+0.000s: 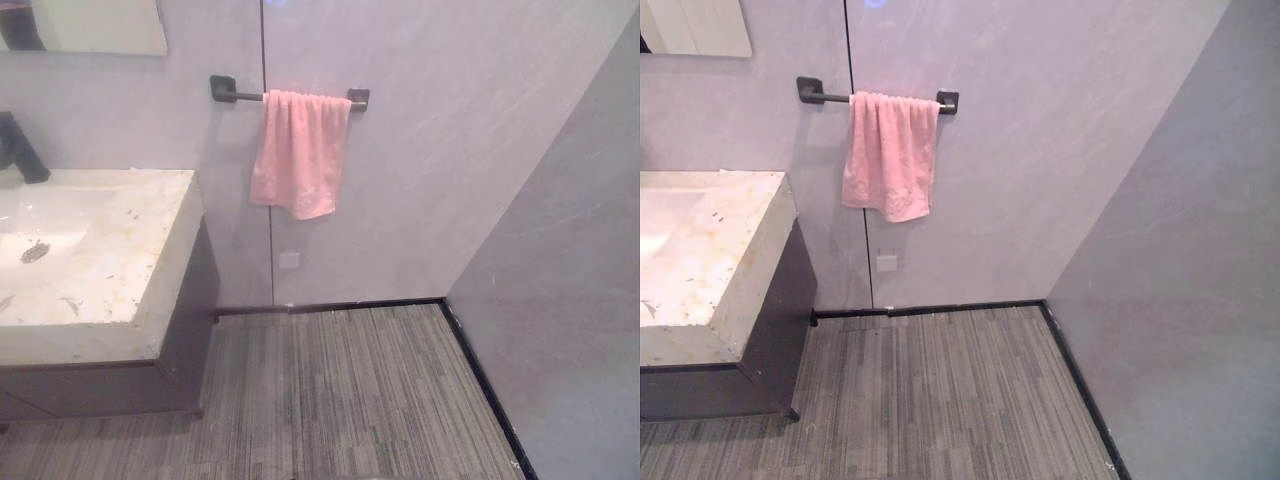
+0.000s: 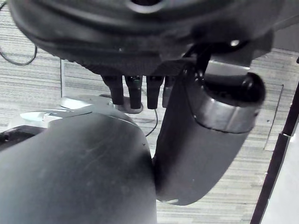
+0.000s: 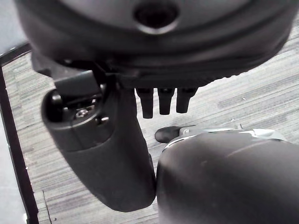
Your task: Organize the bathroom.
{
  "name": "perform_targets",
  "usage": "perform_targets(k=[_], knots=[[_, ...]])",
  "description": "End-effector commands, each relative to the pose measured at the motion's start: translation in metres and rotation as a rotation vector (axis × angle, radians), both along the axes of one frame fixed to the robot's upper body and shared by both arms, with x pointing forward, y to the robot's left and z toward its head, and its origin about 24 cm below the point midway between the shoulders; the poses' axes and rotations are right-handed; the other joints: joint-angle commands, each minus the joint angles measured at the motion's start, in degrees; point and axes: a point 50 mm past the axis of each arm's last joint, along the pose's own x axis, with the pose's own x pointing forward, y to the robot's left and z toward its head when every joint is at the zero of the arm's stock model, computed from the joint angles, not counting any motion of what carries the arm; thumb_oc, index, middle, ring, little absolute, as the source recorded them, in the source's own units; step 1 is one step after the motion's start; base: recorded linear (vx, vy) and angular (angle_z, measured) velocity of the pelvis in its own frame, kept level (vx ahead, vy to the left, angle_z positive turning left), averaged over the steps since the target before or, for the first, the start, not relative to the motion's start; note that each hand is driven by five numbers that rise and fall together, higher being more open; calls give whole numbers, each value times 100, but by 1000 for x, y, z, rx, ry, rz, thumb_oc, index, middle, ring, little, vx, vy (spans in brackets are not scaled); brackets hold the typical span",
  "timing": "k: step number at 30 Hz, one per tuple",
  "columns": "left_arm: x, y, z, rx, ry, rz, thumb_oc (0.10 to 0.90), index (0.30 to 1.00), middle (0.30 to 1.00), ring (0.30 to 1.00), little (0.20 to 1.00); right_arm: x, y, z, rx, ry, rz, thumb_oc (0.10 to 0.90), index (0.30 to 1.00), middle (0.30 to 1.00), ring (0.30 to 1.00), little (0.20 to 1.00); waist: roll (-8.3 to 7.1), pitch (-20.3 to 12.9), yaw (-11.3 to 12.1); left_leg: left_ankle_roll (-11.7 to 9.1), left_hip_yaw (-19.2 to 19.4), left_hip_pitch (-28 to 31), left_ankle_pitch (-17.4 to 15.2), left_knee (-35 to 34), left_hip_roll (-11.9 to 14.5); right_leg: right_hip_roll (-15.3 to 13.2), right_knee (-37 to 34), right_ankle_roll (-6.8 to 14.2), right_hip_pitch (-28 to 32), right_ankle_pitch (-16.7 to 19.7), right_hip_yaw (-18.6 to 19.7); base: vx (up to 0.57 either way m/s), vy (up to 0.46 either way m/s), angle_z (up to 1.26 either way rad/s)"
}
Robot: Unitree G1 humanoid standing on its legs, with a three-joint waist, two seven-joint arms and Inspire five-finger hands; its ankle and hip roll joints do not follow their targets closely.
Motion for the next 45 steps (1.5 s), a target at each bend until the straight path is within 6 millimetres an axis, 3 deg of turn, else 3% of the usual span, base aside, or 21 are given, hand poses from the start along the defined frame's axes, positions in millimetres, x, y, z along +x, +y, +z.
perform_targets(k=[1, 20, 36, 39, 42, 45], knots=[[-23, -26, -7, -77, 119, -12, 800, 900, 900, 900, 900, -26, 2, -4, 15, 125, 13, 800, 900, 900, 900, 900, 125, 74, -1, -66, 415, -184, 51, -13, 214, -147, -11, 318, 82, 91, -316, 0, 0, 0], [-23, -23, -7, -62, 110, 20, 800, 900, 900, 900, 900, -35, -7, -2, -10, 202, -22, 800, 900, 900, 900, 900, 229, 106, 44, -81, 384, -127, 70, -13, 200, -190, -11, 313, 150, 53, -376, 1, 2, 0], [-22, -27, -7, -66, 108, 31, 800, 900, 900, 900, 900, -35, -11, -2, -30, 204, 3, 800, 900, 900, 900, 900, 223, 218, 45, -72, 379, -85, 64, 126, 217, -238, 160, 278, 146, -30, -302, 16, 15, 0], [-14, -25, -7, -57, 96, 48, 800, 900, 900, 900, 900, -27, -15, 0, -46, 176, -5, 800, 900, 900, 900, 900, 196, 466, 79, -50, 305, -516, -75, 846, 173, -372, 797, 244, -145, -171, -390, -40, 84, -2], [-11, -22, -6, -52, 97, 86, 800, 900, 900, 900, 900, -17, -18, 1, -50, 133, -13, 800, 900, 900, 900, 900, 239, 590, 111, 67, 352, -617, -194, 1062, 117, -532, 1395, 263, -319, -279, -414, 35, 137, -1], [-13, -18, -5, -43, 105, 115, 800, 900, 900, 900, 900, -3, -21, 3, -52, 63, -13, 800, 900, 900, 900, 900, 365, 734, 95, 343, 475, -673, -407, 1251, 49, -1009, 3470, 271, -1156, 117, -237, 68, 259, -18]])
